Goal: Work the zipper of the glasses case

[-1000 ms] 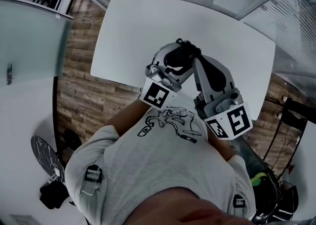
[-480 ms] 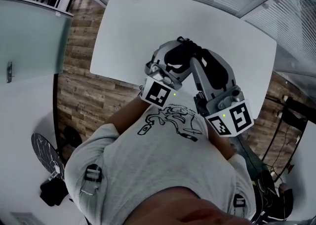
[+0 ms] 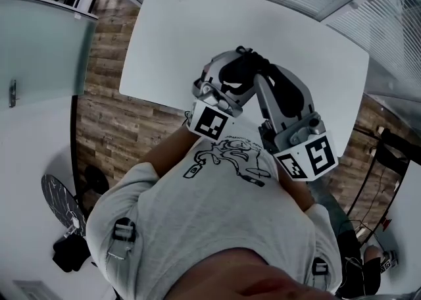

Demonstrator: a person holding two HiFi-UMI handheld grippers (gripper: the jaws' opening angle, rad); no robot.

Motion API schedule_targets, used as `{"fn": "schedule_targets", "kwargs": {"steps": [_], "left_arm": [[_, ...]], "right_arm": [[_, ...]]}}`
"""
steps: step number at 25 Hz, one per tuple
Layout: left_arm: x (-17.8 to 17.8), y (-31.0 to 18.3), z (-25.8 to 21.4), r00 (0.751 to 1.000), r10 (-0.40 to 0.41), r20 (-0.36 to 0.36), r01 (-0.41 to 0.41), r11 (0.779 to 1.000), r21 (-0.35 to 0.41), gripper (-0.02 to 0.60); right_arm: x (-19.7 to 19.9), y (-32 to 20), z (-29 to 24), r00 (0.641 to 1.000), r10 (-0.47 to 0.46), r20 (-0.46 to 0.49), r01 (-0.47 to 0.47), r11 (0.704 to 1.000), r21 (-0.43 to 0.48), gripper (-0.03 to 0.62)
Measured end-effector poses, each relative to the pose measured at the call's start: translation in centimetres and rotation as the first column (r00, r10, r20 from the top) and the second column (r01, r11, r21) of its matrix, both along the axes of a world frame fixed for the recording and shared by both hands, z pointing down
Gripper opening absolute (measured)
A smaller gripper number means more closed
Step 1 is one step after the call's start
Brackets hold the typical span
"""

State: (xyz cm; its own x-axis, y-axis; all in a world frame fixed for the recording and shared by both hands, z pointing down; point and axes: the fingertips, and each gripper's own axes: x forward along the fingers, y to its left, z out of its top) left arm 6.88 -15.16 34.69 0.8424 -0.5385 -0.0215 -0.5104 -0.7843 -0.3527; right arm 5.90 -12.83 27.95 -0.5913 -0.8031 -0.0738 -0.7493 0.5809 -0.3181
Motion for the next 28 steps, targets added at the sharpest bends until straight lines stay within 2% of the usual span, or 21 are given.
{"fn": "schedule_targets", "kwargs": {"steps": [4, 5, 6, 8, 13, 20, 28], "left_arm": [[0.3, -0.2, 0.3, 1.000, -0.006, 0.007, 0.006, 1.000, 0.002, 0.252], [0.3, -0.3, 0.3, 1.000, -0.011, 0.011, 0.011, 1.000, 0.001, 0.252], [0.3, -0.4, 0.4, 1.000, -0.017, 0.016, 0.017, 1.000, -0.001, 0.252], [0.2, -0.6, 0.5, 0.999, -0.027, 0.027, 0.027, 1.000, -0.006, 0.252], [0.2, -0.7, 1.0, 0.998, -0.039, 0.051, 0.039, 0.999, -0.014, 0.252], [0.5, -0.5, 0.9, 0.997, -0.033, 0.072, 0.033, 0.999, -0.002, 0.252], [0.4, -0.3, 1.0, 0.998, 0.007, 0.056, -0.006, 1.000, -0.014, 0.250]], "right_arm": [[0.5, 0.0, 0.2, 0.999, 0.002, 0.043, -0.002, 1.000, -0.011, 0.083], [0.7, 0.0, 0.1, 0.998, 0.004, 0.058, -0.003, 1.000, -0.012, 0.069], [0.8, 0.1, 0.0, 0.998, 0.003, 0.070, -0.002, 1.000, -0.012, 0.024], [0.9, 0.1, -0.1, 0.997, -0.005, 0.079, 0.006, 1.000, -0.012, 0.012], [0.9, 0.0, 0.2, 0.994, -0.011, 0.105, 0.014, 1.000, -0.024, 0.011], [0.7, 0.0, 0.6, 0.997, -0.016, 0.078, 0.018, 0.999, -0.028, 0.009], [0.9, -0.1, 0.7, 0.996, -0.033, 0.078, 0.037, 0.998, -0.042, 0.005]]}}
